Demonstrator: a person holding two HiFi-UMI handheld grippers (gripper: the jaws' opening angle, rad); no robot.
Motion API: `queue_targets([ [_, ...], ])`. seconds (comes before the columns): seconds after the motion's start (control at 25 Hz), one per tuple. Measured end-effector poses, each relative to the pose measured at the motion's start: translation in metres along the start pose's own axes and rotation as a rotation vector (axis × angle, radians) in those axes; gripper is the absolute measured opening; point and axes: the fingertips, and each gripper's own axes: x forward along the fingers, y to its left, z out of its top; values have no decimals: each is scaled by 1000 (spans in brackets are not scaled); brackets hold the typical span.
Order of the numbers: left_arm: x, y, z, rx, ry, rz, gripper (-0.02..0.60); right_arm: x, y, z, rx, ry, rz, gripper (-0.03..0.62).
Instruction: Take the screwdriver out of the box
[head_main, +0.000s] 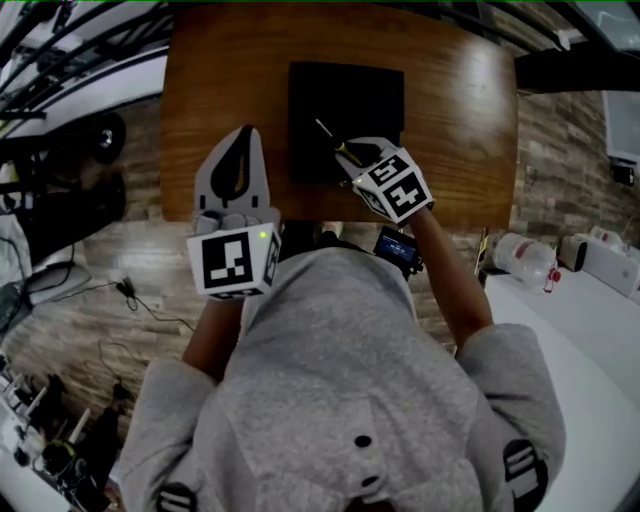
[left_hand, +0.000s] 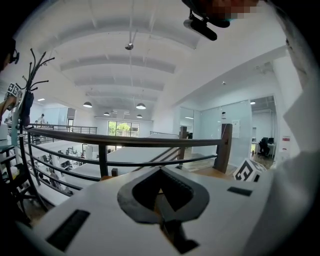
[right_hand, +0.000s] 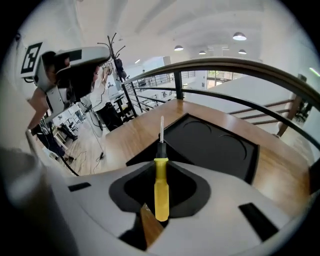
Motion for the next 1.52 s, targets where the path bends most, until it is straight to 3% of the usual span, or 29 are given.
queue_targets([
  [0.6, -34, -47, 7, 62, -38, 12, 14, -104, -2, 27, 104, -374, -46, 81],
  [0.96, -58, -74, 14, 95, -76, 23, 14, -191, 8, 46, 201, -688, 10, 81],
  [1.52, -80, -107, 22, 119, -115, 47, 14, -248, 13, 25, 182, -799, 22, 81],
])
